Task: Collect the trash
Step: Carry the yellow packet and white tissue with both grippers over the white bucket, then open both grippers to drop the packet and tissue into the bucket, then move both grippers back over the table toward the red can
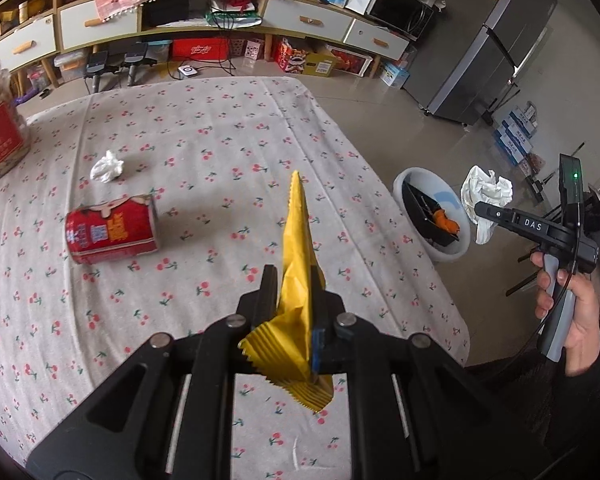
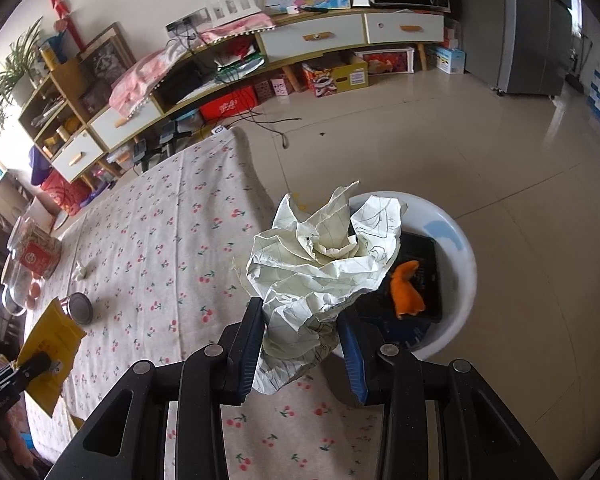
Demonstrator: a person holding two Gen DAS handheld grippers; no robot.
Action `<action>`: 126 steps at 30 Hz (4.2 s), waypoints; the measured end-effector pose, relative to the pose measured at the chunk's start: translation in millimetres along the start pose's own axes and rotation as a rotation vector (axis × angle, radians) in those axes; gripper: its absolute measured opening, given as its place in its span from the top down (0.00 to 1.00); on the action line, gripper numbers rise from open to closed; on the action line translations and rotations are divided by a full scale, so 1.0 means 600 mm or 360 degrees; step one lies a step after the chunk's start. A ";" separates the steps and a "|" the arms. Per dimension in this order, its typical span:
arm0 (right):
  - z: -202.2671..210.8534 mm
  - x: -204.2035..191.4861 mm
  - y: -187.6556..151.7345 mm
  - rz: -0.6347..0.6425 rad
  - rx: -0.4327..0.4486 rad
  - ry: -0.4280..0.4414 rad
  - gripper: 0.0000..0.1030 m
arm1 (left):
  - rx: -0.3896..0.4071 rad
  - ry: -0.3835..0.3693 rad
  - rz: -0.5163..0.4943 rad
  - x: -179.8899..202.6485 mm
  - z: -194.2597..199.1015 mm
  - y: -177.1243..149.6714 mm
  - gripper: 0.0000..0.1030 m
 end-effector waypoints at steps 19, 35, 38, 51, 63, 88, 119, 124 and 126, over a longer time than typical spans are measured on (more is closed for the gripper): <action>0.019 0.177 -0.004 -0.0251 0.0009 -0.0095 0.64 | -0.0066 -0.0284 -0.0177 0.265 -0.199 0.074 0.86; -0.001 0.209 0.000 -0.0320 -0.0032 -0.0095 0.64 | -0.0233 -0.0113 -0.0312 0.332 -0.367 0.050 0.86; -0.005 0.210 0.002 -0.0316 -0.0041 -0.0093 0.64 | -0.0293 -0.0049 -0.0365 0.333 -0.386 0.033 0.86; -0.016 0.210 0.008 -0.0311 -0.0071 -0.0089 0.64 | -0.0246 -0.0152 -0.0298 0.315 -0.324 0.039 0.57; -0.048 0.163 0.028 -0.0270 -0.0084 -0.0059 0.61 | -0.0060 -0.0109 -0.0304 0.263 -0.218 0.049 0.34; -0.022 0.095 0.028 -0.0237 -0.0050 -0.0079 0.31 | -0.0029 0.0268 -0.0203 0.039 -0.076 0.004 0.16; -0.089 -0.191 -0.018 0.0335 -0.0211 0.0003 0.17 | 0.0006 0.0640 0.0239 -0.212 0.018 -0.046 0.01; -0.093 -0.223 -0.019 0.0402 -0.0207 0.0020 0.17 | 0.0038 0.0645 0.0191 -0.202 -0.001 -0.028 0.01; -0.096 -0.229 -0.015 0.0393 -0.0204 0.0040 0.17 | 0.0043 0.0674 0.0152 -0.198 -0.013 -0.020 0.01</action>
Point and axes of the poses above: each gripper's, at about its wrist camera, not at the fingertips, and z roughly against the way its jaws point, x to its right, y to its top, the point moved 2 cm from there along -z, roughly the way its jaws point, and after that the axes turned 9 degrees about x, right-handed, at the moved point
